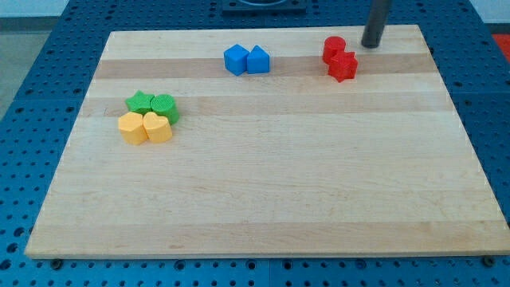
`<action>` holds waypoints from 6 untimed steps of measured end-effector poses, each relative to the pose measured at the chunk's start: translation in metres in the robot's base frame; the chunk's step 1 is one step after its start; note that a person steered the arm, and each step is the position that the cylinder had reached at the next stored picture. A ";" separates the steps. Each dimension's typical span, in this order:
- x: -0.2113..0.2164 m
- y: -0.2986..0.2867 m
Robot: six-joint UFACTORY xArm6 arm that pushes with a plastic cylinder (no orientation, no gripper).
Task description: Separate the red blocks from each other
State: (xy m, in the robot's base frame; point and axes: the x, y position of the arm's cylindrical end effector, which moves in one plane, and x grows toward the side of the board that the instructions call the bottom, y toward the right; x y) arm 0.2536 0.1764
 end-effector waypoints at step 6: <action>0.173 -0.111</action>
